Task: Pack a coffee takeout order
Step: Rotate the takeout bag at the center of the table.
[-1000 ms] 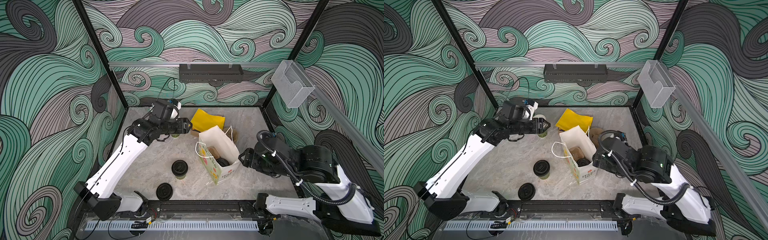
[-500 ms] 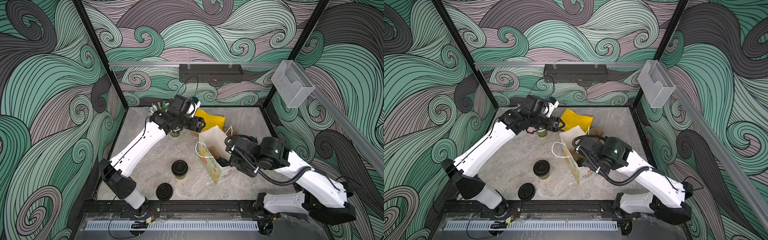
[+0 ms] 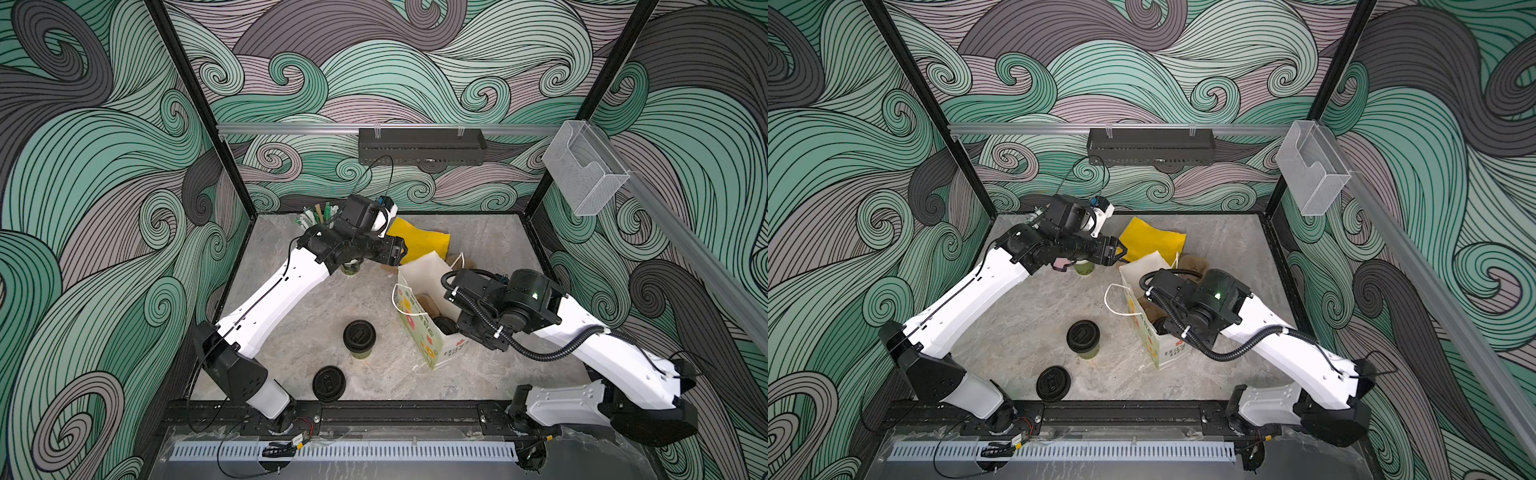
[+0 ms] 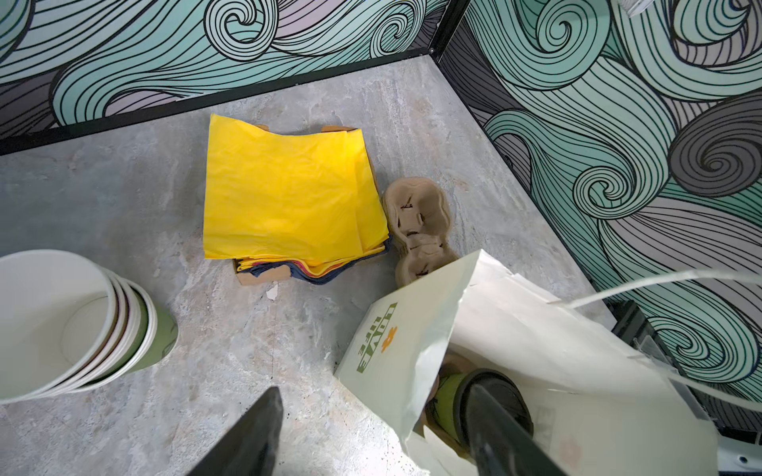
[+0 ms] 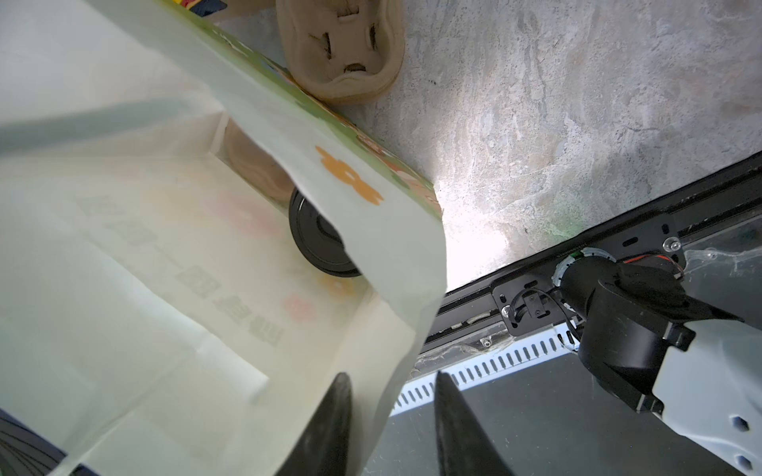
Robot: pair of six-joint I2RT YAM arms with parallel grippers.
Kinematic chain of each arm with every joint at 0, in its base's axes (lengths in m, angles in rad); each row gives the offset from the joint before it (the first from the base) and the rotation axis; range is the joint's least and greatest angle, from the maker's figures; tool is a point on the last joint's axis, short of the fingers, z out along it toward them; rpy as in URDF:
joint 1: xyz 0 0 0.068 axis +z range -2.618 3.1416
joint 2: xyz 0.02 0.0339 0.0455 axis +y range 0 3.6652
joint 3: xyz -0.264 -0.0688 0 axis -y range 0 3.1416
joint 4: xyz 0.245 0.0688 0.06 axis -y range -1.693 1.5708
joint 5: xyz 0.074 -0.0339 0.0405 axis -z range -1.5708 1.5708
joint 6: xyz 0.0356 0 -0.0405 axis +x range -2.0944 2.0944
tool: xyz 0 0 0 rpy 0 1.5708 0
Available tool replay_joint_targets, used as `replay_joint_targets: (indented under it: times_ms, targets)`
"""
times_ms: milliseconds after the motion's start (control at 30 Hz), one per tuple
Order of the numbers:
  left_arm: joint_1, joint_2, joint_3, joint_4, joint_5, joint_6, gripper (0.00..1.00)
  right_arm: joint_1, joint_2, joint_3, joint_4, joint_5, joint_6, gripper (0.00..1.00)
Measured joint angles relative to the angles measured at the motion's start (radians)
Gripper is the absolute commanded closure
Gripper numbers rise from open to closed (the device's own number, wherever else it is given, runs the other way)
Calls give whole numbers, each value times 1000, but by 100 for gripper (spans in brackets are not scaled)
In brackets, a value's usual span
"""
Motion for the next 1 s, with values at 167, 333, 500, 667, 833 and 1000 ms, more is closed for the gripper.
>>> replay_joint_targets:
  times_ms: [167,333,500,667,833,1000]
  targets:
    - [-5,0,0,-5,2,8,27,-18,-22,-8,0,-5,-31,80]
    - [-13,1,11,-13,14,19,27,-53,-28,-8,0,-15,-88,90]
    - [-13,1,18,-14,15,21,27,-118,-37,-8,0,-31,-180,100]
    - [-13,0,18,-16,3,18,27,-189,-47,-6,0,-48,-297,100]
    - [-13,-27,7,-26,-23,-1,27,-269,-45,5,0,-82,-435,100]
    - [-13,-117,-54,-36,-54,-36,27,-347,-37,34,0,-124,-616,100]
